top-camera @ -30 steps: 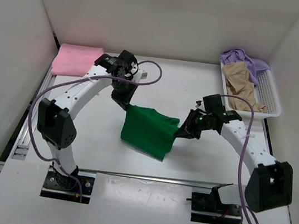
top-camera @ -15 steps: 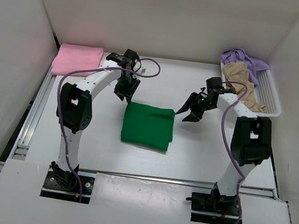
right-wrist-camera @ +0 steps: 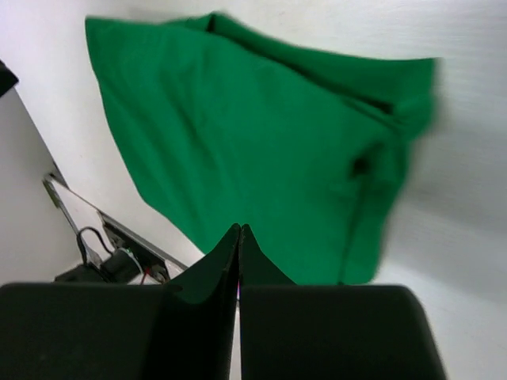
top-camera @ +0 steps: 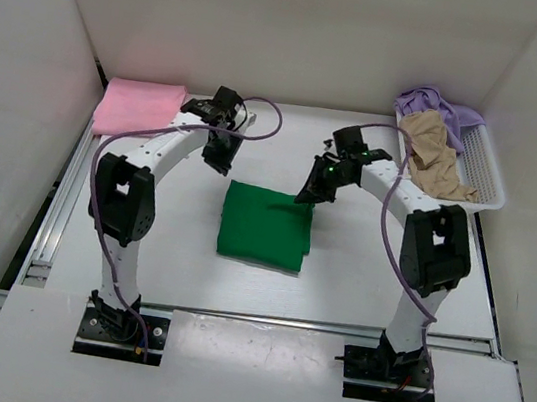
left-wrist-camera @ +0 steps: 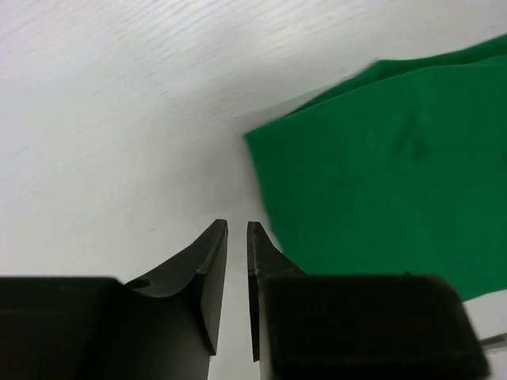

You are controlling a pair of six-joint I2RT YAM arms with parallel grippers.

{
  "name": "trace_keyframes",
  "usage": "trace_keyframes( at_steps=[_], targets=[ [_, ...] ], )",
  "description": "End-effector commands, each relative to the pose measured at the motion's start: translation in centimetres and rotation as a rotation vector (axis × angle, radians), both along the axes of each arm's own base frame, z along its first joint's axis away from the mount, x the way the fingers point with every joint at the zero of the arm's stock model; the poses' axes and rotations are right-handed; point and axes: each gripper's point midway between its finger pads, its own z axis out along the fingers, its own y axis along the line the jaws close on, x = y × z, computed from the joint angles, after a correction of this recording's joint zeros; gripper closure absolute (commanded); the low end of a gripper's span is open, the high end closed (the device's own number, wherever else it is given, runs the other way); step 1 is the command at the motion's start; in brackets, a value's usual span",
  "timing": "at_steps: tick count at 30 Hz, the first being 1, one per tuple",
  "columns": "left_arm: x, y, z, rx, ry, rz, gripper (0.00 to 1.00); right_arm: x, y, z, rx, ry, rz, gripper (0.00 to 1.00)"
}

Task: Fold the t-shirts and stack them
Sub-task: Fold the long partially folded tshirt into a neat square

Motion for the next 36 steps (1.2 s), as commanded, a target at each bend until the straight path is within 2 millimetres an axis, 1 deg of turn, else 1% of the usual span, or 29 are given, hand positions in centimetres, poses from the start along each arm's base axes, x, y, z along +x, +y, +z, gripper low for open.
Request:
trace_keyframes(
  at_steps=[1,3,4,5,8,9,10,11,12,13,14,15,16,17,19,21,22,23,24,25,26,27,28,29,31,32,33,35,36],
  targets=[
    [0.2,-3.1,-0.8,-0.100,0.023,-0.066,0.72,1.2,1.1,-1.8,-0.019,0.012,0.006,1.00],
    [0.2,-3.8,-1.4,-0.118,0.061,-0.077,0.72,2.1,1.4,-2.2,-0.023,0.014,-0.010,1.00],
    [0.1,-3.9,-2.2,-0.120,0.081,-0.079,0.72,2.5,1.5,-3.3,-0.038,0.034,-0.023,1.00],
    [0.4,-4.0,-3.2,-0.113,0.100,-0.078,0.72,2.9,1.4,-3.7,-0.053,0.037,-0.029,1.00],
    [1.5,-3.6,-5.1,-0.067,0.105,-0.060,0.71,5.8,0.1,-4.6,-0.110,0.025,-0.119,1.00],
    [1.9,-3.6,-5.2,-0.060,0.097,-0.057,0.67,6.6,-0.3,-4.9,-0.120,0.025,-0.148,1.00],
    [2.2,-3.5,-5.5,-0.049,0.096,-0.053,0.66,7.7,-0.7,-5.2,-0.123,0.034,-0.191,1.00],
    [2.4,-2.9,-6.1,-0.037,0.104,-0.040,0.65,8.1,-0.7,-5.5,-0.129,0.035,-0.205,1.00],
    [2.7,-3.1,-6.1,-0.039,0.100,-0.040,0.65,8.7,-1.0,-5.8,-0.127,0.041,-0.223,1.00],
    [2.7,-2.9,-6.7,-0.027,0.108,-0.036,0.63,9.1,-1.3,-6.9,-0.134,0.064,-0.239,1.00],
    [2.7,-2.9,-6.7,-0.026,0.108,-0.036,0.63,9.6,-1.1,-6.9,-0.128,0.062,-0.247,1.00],
    [2.7,-2.9,-6.7,-0.026,0.108,-0.036,0.62,9.7,-1.5,-7.8,-0.133,0.088,-0.268,1.00],
    [2.7,-2.9,-6.7,-0.026,0.108,-0.036,0.62,10.0,-1.4,-7.4,-0.127,0.076,-0.269,1.00],
    [2.7,-2.9,-6.7,-0.026,0.108,-0.036,0.57,10.0,-1.4,-7.9,-0.132,0.085,-0.268,1.00],
    [2.7,-3.1,-5.8,-0.041,0.094,-0.040,0.54,10.4,-1.6,-7.5,-0.119,0.080,-0.275,1.00],
    [3.0,-2.8,-4.3,-0.061,0.065,-0.034,0.49,10.7,-1.6,-5.2,-0.106,0.020,-0.249,1.00],
    [3.3,-2.4,-3.7,-0.066,0.052,-0.024,0.47,10.4,-2.0,-5.0,-0.120,0.003,-0.238,0.99],
    [3.2,-2.6,-3.0,-0.080,0.041,-0.029,0.47,10.3,-2.4,-2.7,-0.117,-0.047,-0.241,0.97],
    [3.4,-1.8,-1.6,-0.090,0.015,-0.015,0.45,10.1,-3.3,-2.2,-0.152,-0.076,-0.256,0.92],
    [3.5,-1.1,-1.0,-0.095,-0.001,0.000,0.44,8.6,-4.2,-2.9,-0.188,-0.061,-0.257,0.88],
    [3.6,-0.6,-0.3,-0.101,-0.020,0.010,0.44,7.8,-4.9,-1.0,-0.194,-0.104,-0.261,0.84],
    [3.5,-0.1,1.5,-0.113,-0.055,0.017,0.42,6.8,-5.6,-1.1,-0.212,-0.100,-0.268,0.80],
    [3.6,0.9,2.1,-0.118,-0.074,0.038,0.39,5.7,-6.2,-1.3,-0.231,-0.097,-0.265,0.72],
    [2.8,1.5,1.7,-0.112,-0.056,0.048,0.39,3.3,-6.9,-2.1,-0.258,-0.070,-0.258,0.69],
    [1.7,1.6,2.5,-0.149,-0.058,0.041,0.37,0.9,-7.4,-3.1,-0.273,-0.043,-0.244,0.69],
    [0.3,1.7,1.4,-0.151,-0.016,0.037,0.37,-0.3,-7.1,-2.7,-0.251,-0.045,-0.240,0.69],
    [-0.6,1.4,1.4,-0.177,-0.001,0.024,0.37,-2.3,-7.1,-4.2,-0.226,0.005,-0.225,0.69],
    [-3.0,1.1,-0.7,-0.180,0.080,0.009,0.37,-4.2,-5.9,-4.0,-0.156,0.005,-0.195,0.68],
    [-3.7,1.3,-1.0,-0.176,0.093,0.010,0.37,-4.3,-4.9,-3.9,-0.109,-0.018,-0.180,0.65]
  ],
)
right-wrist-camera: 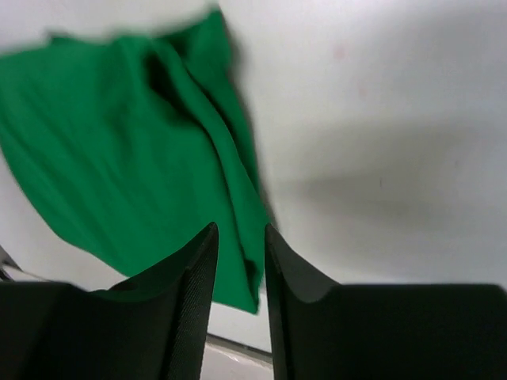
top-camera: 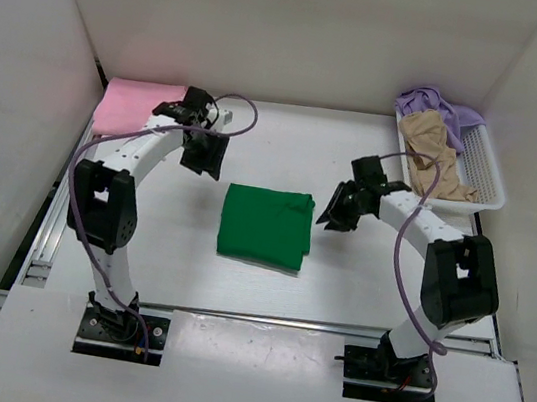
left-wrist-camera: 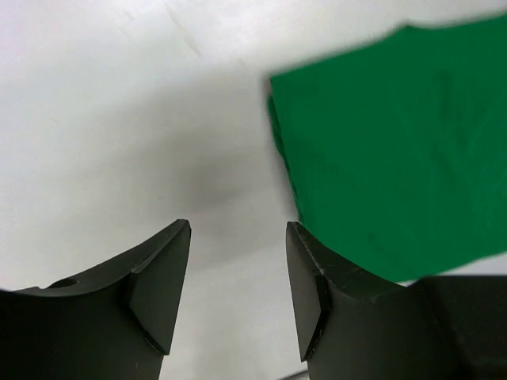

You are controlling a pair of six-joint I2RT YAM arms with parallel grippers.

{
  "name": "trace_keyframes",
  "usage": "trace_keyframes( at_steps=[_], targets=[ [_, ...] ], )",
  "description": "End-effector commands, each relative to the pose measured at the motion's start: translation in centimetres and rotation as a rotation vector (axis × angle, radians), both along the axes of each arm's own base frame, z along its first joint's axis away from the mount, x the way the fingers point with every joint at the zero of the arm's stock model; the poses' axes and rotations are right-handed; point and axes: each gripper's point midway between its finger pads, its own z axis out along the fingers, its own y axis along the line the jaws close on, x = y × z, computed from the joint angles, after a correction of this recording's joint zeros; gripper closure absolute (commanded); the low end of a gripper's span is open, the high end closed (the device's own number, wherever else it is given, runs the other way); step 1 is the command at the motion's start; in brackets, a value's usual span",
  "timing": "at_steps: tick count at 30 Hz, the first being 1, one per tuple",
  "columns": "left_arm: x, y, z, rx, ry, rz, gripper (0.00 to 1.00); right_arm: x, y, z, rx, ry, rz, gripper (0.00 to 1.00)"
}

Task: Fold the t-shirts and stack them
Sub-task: Fold the long partially folded tshirt into a neat square

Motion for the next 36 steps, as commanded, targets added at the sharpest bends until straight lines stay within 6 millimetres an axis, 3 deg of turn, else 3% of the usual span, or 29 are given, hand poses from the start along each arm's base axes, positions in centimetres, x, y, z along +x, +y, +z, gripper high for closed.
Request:
trace_keyframes(
  at_steps=[1,2,5,10,13,15,16,17,18,20,23,24,27,28,30,32,33,35,36],
  targets=[
    [-3.8,-2.0,-2.1,-0.054,0.105,-0.070,0.37,-3.3,2.7,-1.8,0.100,0.033,0.091,0.63],
    [-4.9,-1.8,-3.2,-0.053,0.146,-0.071,0.37,-4.0,3.7,-1.5,0.135,0.049,0.126,0.63],
    [-6.0,-2.3,-4.4,-0.082,0.194,-0.085,0.37,-6.0,5.3,-3.0,0.149,0.125,0.189,0.61],
    [-7.7,-3.5,-5.9,-0.120,0.268,-0.119,0.37,-8.2,6.2,-4.2,0.149,0.193,0.216,0.62],
    [-8.9,-4.0,-6.6,-0.110,0.296,-0.138,0.37,-9.8,5.6,-5.2,0.134,0.233,0.213,0.80],
    [-10.1,-4.7,-7.3,-0.107,0.330,-0.166,0.43,-10.6,5.2,-5.3,0.118,0.243,0.207,1.00],
    [-10.7,-4.7,-7.7,-0.111,0.350,-0.167,0.65,-11.4,4.6,-5.9,0.102,0.262,0.193,1.00],
    [-11.1,-5.3,-7.6,-0.119,0.354,-0.185,0.82,-11.7,4.4,-5.9,0.101,0.263,0.192,1.00],
    [-11.7,-5.5,-7.6,-0.116,0.358,-0.197,0.90,-11.8,4.4,-5.5,0.112,0.251,0.184,1.00],
    [-12.0,-5.4,-7.3,-0.117,0.354,-0.198,0.90,-12.0,4.7,-5.1,0.138,0.249,0.195,1.00],
    [-11.8,-5.5,-6.3,-0.126,0.322,-0.202,0.90,-11.8,4.1,-4.5,0.095,0.221,0.247,0.68],
    [-11.6,-5.3,-6.0,-0.120,0.307,-0.200,0.90,-12.2,3.3,-4.3,0.052,0.232,0.249,0.64],
    [-10.9,-5.0,-5.1,-0.095,0.278,-0.192,0.83,-10.5,1.4,-3.1,-0.056,0.139,0.243,0.61],
    [-10.4,-4.8,-4.7,-0.082,0.253,-0.187,0.76,-9.9,0.9,-3.0,-0.078,0.127,0.230,0.61],
    [-9.6,-4.9,-4.0,-0.078,0.222,-0.185,0.70,-7.7,0.5,-1.6,-0.092,0.054,0.198,0.61],
    [-8.3,-5.3,-2.8,-0.081,0.175,-0.185,0.58,-5.9,0.3,-1.1,-0.110,0.022,0.181,0.63],
    [-8.0,-5.4,-2.3,-0.084,0.166,-0.185,0.55,-3.9,0.8,0.3,-0.098,-0.028,0.185,0.63],
    [-6.6,-6.1,-1.9,-0.098,0.149,-0.190,0.50,-2.0,1.2,0.2,-0.116,-0.045,0.201,0.63],
    [-5.9,-5.9,-1.9,-0.100,0.145,-0.178,0.50,-0.2,2.0,1.3,-0.103,-0.091,0.207,0.63]
  ],
)
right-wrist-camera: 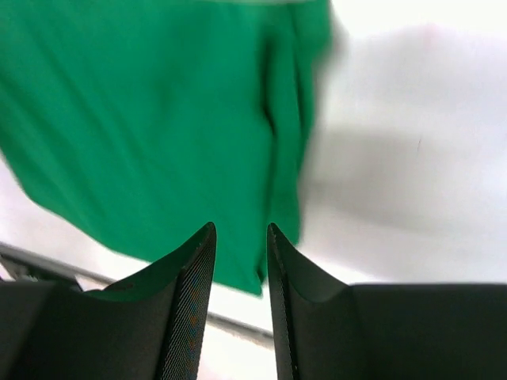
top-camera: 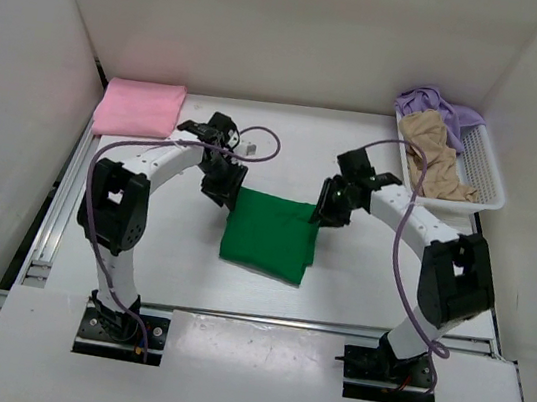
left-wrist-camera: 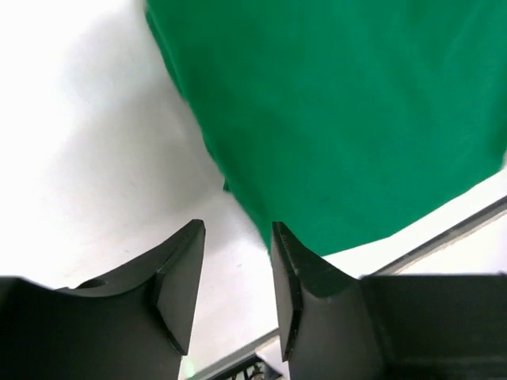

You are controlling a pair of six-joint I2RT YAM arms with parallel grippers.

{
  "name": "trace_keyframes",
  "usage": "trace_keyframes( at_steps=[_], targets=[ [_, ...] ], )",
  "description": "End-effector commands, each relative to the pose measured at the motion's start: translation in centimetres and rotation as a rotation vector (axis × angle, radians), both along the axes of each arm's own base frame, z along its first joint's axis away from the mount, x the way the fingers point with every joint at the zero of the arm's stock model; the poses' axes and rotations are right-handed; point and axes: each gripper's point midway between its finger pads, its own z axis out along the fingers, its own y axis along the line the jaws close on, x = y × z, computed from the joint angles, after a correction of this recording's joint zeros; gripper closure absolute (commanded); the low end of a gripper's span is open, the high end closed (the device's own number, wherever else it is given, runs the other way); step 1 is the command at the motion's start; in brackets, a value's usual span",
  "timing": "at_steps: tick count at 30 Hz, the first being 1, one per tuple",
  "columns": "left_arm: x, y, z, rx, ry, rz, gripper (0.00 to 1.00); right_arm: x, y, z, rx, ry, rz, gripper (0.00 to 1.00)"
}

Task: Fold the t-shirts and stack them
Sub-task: Fold the long partially folded tshirt into a neat square

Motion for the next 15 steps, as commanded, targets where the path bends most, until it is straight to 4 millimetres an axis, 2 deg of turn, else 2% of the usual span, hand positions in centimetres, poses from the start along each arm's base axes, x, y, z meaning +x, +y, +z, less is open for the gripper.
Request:
trace_keyframes(
  at_steps=[1,2,3,4,7,8,12,15],
  targets=[
    [3.1,-0.6,1.9,-0.027,-0.078,0.012,0.49,4.8,0.3,1.3,-0.026,-0.096,0.019,0.63],
    [4.3,-0.7,2.3,-0.034,-0.098,0.021,0.49,5.4,0.3,0.1,-0.029,-0.064,0.023,0.63],
    [4.6,-0.8,2.1,-0.029,-0.086,0.021,0.49,5.9,0.8,0.0,-0.018,-0.058,0.028,0.63],
    [4.8,-1.0,0.9,-0.025,-0.048,0.019,0.49,6.6,0.8,-0.5,-0.016,-0.038,0.023,0.63],
    [6.4,-0.7,0.5,-0.023,-0.042,0.039,0.49,7.3,0.6,-1.8,-0.032,-0.011,0.021,0.63],
    [6.4,-0.8,-0.4,-0.013,-0.016,0.039,0.49,7.4,0.2,-2.0,-0.039,0.006,0.010,0.63],
    [8.0,-1.1,-0.2,-0.029,-0.031,0.045,0.50,7.6,0.2,-1.9,-0.023,0.021,0.000,0.63],
    [8.3,-1.4,-0.2,-0.042,-0.030,0.042,0.50,7.5,0.0,-1.6,-0.032,0.017,-0.004,0.63]
  ],
)
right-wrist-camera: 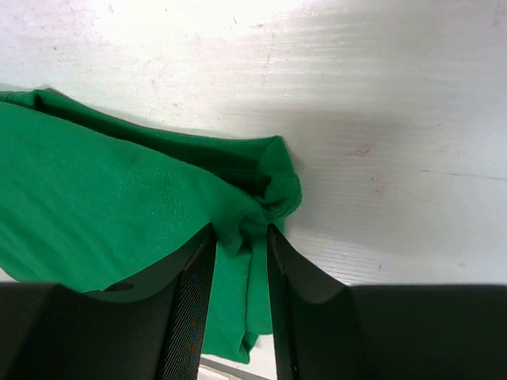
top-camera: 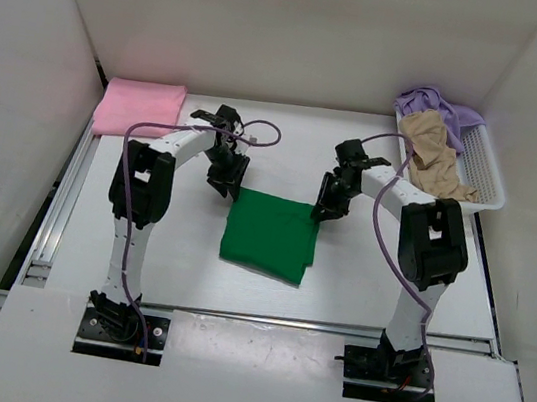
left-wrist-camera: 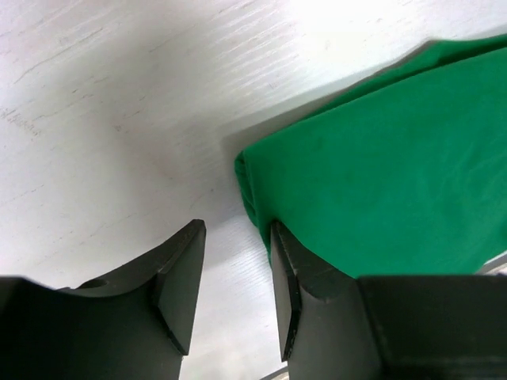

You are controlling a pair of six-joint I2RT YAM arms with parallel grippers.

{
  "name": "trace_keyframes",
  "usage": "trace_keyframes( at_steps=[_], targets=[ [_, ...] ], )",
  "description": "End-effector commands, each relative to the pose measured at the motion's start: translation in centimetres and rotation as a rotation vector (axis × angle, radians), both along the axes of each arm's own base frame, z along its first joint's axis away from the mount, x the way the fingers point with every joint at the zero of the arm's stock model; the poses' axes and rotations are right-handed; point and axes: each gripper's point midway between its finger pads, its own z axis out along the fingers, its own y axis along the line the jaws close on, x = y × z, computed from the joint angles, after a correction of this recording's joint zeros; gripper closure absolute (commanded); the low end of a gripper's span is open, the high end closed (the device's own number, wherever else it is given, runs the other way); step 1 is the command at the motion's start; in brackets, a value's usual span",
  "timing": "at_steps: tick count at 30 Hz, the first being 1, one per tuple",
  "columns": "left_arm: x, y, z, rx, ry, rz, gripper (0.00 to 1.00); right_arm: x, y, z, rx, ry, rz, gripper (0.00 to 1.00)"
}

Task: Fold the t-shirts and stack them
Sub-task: Fold the long partially folded tshirt into a neat square

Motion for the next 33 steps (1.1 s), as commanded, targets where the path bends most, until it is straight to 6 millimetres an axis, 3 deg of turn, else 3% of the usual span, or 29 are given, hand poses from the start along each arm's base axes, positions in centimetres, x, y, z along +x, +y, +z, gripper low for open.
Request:
trace_keyframes(
  at_steps=[1,3,9,14,15,19,24,27,28,31,32,33],
  targets=[
    [1.4,-1.3,3.3,-0.065,-0.067,-0.015,0.51,0.9,-0.1,2.6,0.017,-0.051,0.006,0.63],
    [1.8,-1.8,3.8,-0.090,-0.074,-0.020,0.51,0.7,-0.4,3.2,0.012,-0.070,0.001,0.65],
    [1.9,-2.8,3.2,-0.119,-0.056,-0.037,0.56,1.3,-0.4,1.3,0.037,-0.032,-0.005,0.80],
    [1.6,-2.9,1.6,-0.113,-0.010,-0.036,0.90,3.0,-0.4,1.2,0.081,-0.031,-0.040,0.98],
    [1.4,-2.8,1.5,-0.110,-0.001,-0.036,0.90,3.6,-0.1,1.7,0.093,-0.052,-0.048,0.99],
    [1.1,-2.3,1.4,-0.106,0.009,-0.026,0.90,4.8,-0.2,2.7,0.136,-0.093,-0.081,0.99],
    [2.5,-0.6,1.6,-0.051,-0.040,0.008,0.90,5.2,-0.1,-0.3,0.169,-0.003,-0.106,0.99],
    [3.0,-0.4,2.8,-0.041,-0.078,0.012,0.90,5.4,0.2,-0.6,0.181,0.012,-0.111,0.90],
    [3.1,-0.2,2.7,-0.030,-0.082,0.015,0.90,5.6,0.1,-0.5,0.171,0.008,-0.116,0.81],
    [3.1,1.2,4.2,0.032,-0.135,0.034,0.68,5.9,-0.8,0.7,0.147,-0.017,-0.136,0.65],
    [2.8,1.5,4.7,0.040,-0.146,0.037,0.52,5.9,-0.8,1.3,0.147,-0.020,-0.136,0.62],
    [2.8,1.7,6.2,0.035,-0.187,0.041,0.45,5.9,-0.9,2.5,0.146,-0.030,-0.124,0.58]
  ],
)
